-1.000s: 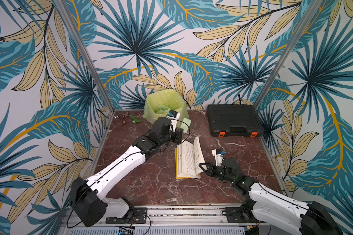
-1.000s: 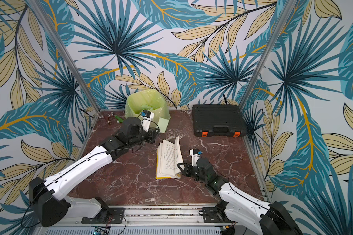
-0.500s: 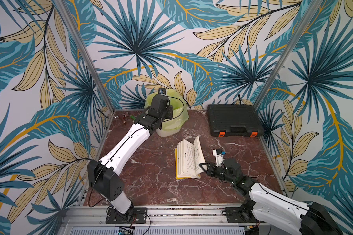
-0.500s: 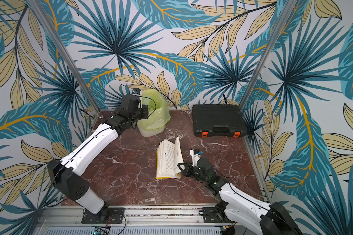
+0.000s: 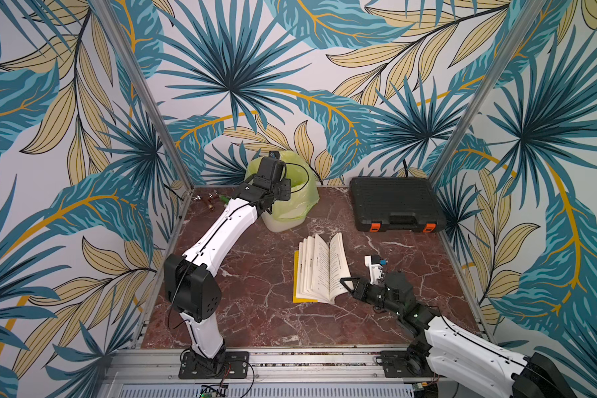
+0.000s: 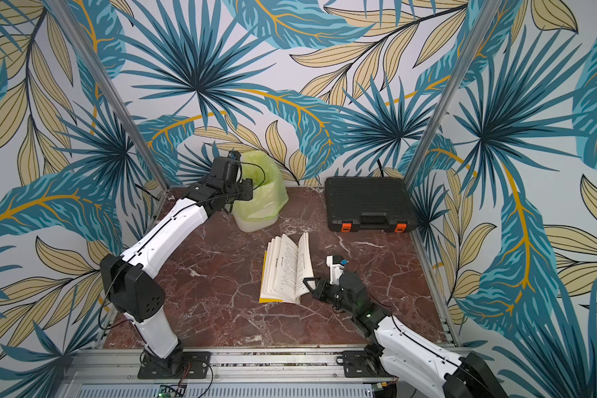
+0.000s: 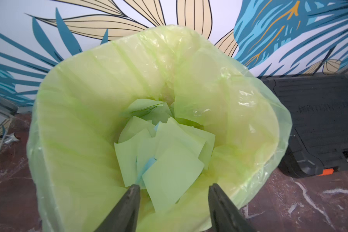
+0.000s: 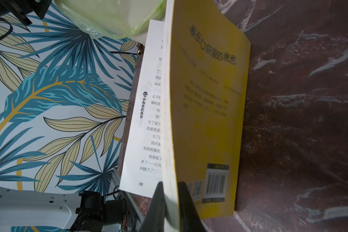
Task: Peel off the used sticky note
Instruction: Place the note in the trash bin, then close the book at the center of the board.
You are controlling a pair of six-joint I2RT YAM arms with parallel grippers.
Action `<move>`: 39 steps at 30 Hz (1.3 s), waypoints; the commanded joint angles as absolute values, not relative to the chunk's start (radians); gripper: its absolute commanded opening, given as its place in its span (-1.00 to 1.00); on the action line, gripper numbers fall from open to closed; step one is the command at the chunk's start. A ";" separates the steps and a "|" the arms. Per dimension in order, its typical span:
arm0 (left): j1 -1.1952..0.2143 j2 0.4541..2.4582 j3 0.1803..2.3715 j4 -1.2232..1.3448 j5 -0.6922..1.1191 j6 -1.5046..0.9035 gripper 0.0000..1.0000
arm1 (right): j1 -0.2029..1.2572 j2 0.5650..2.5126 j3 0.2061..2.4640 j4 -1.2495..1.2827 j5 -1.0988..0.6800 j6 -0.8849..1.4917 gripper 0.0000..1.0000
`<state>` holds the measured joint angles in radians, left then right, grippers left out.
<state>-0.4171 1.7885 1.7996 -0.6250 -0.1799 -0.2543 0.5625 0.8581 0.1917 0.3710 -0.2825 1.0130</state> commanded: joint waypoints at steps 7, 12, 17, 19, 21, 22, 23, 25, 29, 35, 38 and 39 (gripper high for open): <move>-0.415 1.642 1.664 -0.512 -0.071 -0.269 0.46 | 0.401 0.814 0.083 0.382 -0.428 1.190 -1.00; -0.416 1.564 1.586 -0.468 -0.034 -0.283 0.50 | 0.303 0.751 0.051 0.172 -0.464 1.167 -1.00; -0.422 1.501 1.511 -0.449 -0.018 -0.297 0.56 | 0.218 0.689 0.080 -0.171 -0.439 1.017 -1.00; -0.424 1.475 1.479 -0.437 -0.015 -0.301 0.58 | 0.207 0.725 0.090 -0.207 -0.429 0.969 -1.00; -0.426 1.457 1.450 -0.425 -0.007 -0.305 0.61 | 0.207 0.790 0.106 -0.178 -0.428 0.932 -1.00; -0.426 1.447 1.436 -0.418 -0.002 -0.307 0.61 | 0.207 0.836 0.120 -0.156 -0.437 0.910 -1.00; -0.427 1.439 1.424 -0.412 0.001 -0.308 0.62 | 0.206 0.883 0.138 -0.135 -0.450 0.886 -1.00; -0.427 1.421 1.400 -0.403 0.007 -0.311 0.62 | 0.207 0.993 0.168 -0.078 -0.494 0.841 -1.00; -0.429 1.386 1.354 -0.391 0.002 -0.312 0.62 | 0.211 1.127 0.246 -0.026 -0.569 0.763 -1.00; -0.427 1.343 1.285 -0.391 -0.017 -0.315 0.64 | 0.221 1.142 0.290 -0.034 -0.546 0.789 -1.00; -0.427 1.323 1.249 -0.387 -0.035 -0.314 0.66 | 0.221 1.064 0.321 -0.136 -0.485 0.758 -0.43; -0.428 1.316 1.235 -0.383 -0.035 -0.311 0.66 | 0.217 1.035 0.337 -0.166 -0.460 0.746 -0.12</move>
